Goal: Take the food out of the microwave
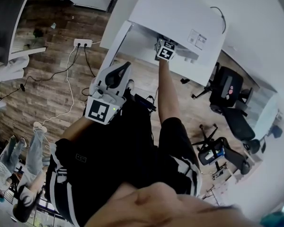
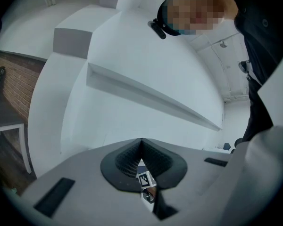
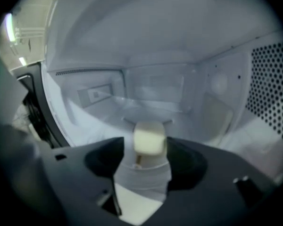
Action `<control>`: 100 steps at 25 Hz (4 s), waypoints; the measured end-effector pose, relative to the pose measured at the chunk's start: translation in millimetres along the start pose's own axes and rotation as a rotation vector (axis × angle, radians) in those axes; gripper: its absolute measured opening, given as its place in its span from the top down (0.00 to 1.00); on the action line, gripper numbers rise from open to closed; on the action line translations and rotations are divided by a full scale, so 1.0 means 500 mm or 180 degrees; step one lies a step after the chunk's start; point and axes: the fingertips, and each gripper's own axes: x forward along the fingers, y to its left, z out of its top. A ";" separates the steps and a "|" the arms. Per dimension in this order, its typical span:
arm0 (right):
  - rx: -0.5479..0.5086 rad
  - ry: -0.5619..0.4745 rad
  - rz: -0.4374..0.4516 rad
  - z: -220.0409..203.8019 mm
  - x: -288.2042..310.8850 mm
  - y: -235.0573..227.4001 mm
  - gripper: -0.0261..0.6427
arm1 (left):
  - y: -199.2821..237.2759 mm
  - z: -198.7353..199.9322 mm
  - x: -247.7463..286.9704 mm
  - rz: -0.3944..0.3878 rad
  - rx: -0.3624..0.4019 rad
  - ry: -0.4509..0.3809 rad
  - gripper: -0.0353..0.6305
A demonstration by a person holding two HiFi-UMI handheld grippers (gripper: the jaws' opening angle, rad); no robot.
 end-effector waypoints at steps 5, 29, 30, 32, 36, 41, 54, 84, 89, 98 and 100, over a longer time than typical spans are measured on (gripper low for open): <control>-0.0064 0.0038 0.0006 0.010 0.017 -0.004 0.54 | 0.009 -0.011 0.005 0.0064 -0.0022 0.0031 0.90; -0.0252 0.0206 -0.0075 0.012 0.064 -0.008 0.53 | 0.029 -0.033 0.052 0.0184 0.0015 0.0047 0.90; -0.0260 0.0213 -0.0075 0.011 0.064 -0.010 0.53 | 0.029 -0.034 0.051 0.0187 0.0014 0.0047 0.90; -0.0285 0.0205 -0.0087 0.012 0.061 -0.010 0.53 | 0.030 -0.035 0.049 0.0197 0.0014 0.0048 0.90; -0.0305 0.0159 -0.0125 0.010 0.057 -0.012 0.53 | 0.030 -0.039 0.046 0.0202 0.0025 0.0067 0.90; -0.0286 0.0137 -0.0110 0.003 0.047 -0.012 0.53 | 0.026 -0.041 0.044 0.0184 0.0022 0.0068 0.90; -0.0192 0.0078 -0.0050 -0.001 0.008 0.007 0.53 | 0.011 -0.036 0.042 0.0157 0.0028 0.0023 0.90; 0.0040 -0.0271 0.0121 -0.015 -0.227 0.027 0.53 | -0.077 -0.039 -0.013 0.0052 0.0167 -0.0130 0.90; 0.0101 -0.0392 0.0185 -0.008 -0.312 0.025 0.53 | -0.119 -0.049 -0.030 0.0049 0.0190 -0.0163 0.90; 0.0139 -0.0597 0.0358 -0.019 -0.446 0.015 0.53 | -0.185 -0.089 -0.065 0.0192 0.0222 -0.0121 0.90; 0.0144 -0.0665 0.0412 -0.011 -0.481 0.018 0.53 | -0.189 -0.094 -0.075 0.0236 0.0232 -0.0115 0.90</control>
